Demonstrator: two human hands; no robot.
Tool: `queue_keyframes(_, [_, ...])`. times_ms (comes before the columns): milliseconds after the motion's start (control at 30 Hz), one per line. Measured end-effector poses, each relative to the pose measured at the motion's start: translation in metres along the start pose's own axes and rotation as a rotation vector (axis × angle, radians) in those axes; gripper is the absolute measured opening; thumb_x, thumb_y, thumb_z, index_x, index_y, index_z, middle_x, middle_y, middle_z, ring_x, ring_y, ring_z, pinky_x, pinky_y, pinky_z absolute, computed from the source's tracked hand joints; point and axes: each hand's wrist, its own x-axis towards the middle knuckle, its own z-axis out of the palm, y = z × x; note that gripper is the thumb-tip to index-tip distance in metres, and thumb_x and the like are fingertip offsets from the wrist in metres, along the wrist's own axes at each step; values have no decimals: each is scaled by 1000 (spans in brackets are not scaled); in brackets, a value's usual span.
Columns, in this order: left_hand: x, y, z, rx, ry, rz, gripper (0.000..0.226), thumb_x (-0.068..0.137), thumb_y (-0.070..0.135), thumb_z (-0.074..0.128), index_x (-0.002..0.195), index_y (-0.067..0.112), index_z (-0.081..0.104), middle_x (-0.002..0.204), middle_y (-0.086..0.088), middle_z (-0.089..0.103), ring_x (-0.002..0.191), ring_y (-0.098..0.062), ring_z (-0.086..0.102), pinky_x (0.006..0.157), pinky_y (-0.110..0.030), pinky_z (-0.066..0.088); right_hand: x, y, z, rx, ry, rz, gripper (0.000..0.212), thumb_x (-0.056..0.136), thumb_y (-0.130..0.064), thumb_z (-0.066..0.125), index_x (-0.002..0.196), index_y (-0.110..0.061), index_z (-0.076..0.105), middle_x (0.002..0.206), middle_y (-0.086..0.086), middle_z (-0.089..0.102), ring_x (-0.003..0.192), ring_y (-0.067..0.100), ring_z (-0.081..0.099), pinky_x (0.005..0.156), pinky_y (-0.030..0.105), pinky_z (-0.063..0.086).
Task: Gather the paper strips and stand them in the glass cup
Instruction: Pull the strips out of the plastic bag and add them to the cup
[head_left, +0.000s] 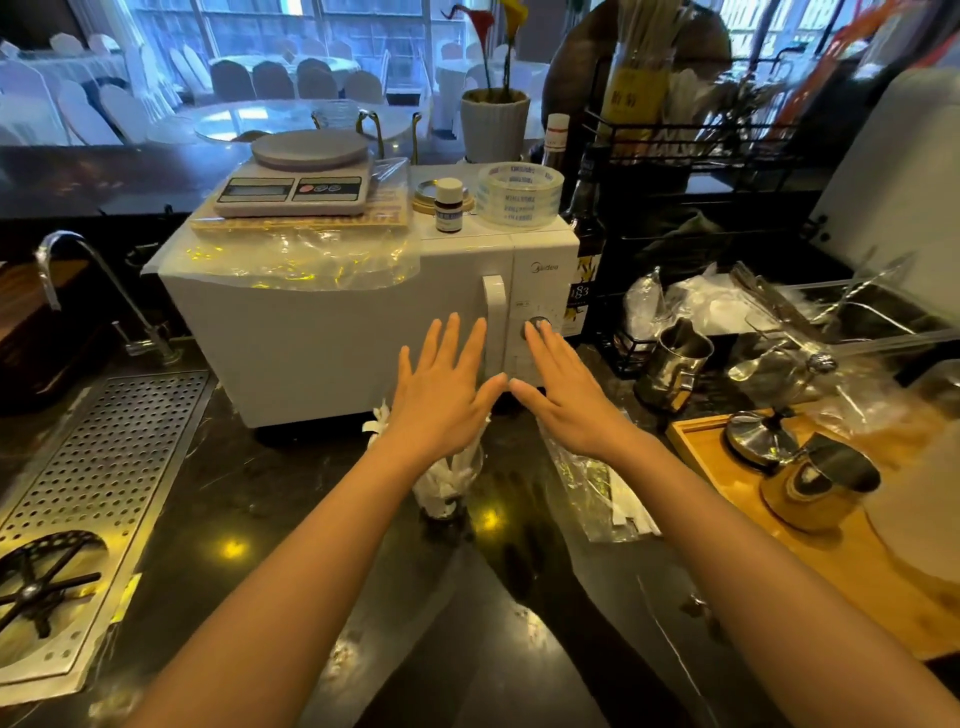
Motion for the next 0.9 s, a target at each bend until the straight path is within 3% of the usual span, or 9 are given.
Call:
queue_keyframes(200, [15, 47, 18, -5, -23, 111, 63, 93, 47, 24, 144, 25, -6, 157, -5, -10, 144, -21, -13, 116, -43, -6, -23, 41, -18, 15, 54, 125, 69, 94, -43, 34, 145, -19, -6, 158, 5, -10, 145, 21, -9, 118, 38, 1])
queue_keyframes(400, [24, 78, 59, -112, -158, 144, 66, 93, 46, 28, 145, 20, -4, 157, -9, -8, 144, -24, -9, 117, -41, 3, -45, 87, -20, 108, 56, 270, 72, 93, -42, 36, 146, -15, -4, 158, 8, -5, 146, 22, -3, 118, 38, 6])
queue_keyframes(633, [28, 79, 114, -212, -273, -63, 67, 92, 45, 35, 145, 20, 3, 157, -13, 5, 144, -29, 5, 114, -47, 15, -63, 120, -9, 187, 16, 405, 72, 94, -37, 41, 146, -9, 0, 157, 11, 7, 145, 25, 8, 118, 38, 12])
queue_keyframes(767, [22, 73, 136, -247, -269, -191, 66, 90, 45, 40, 144, 20, 11, 150, -15, 25, 136, -34, 26, 107, -50, 29, -61, 134, 3, 228, -31, 487, 74, 92, -36, 45, 146, -8, 2, 156, 14, 11, 144, 27, 13, 116, 39, 17])
queue_keyframes(900, [19, 72, 149, -507, -250, -357, 68, 86, 39, 52, 140, 15, 19, 142, -17, 36, 127, -35, 39, 102, -48, 38, -59, 142, 14, 272, -72, 573, 75, 91, -35, 48, 146, -8, 5, 156, 14, 14, 142, 29, 20, 114, 40, 21])
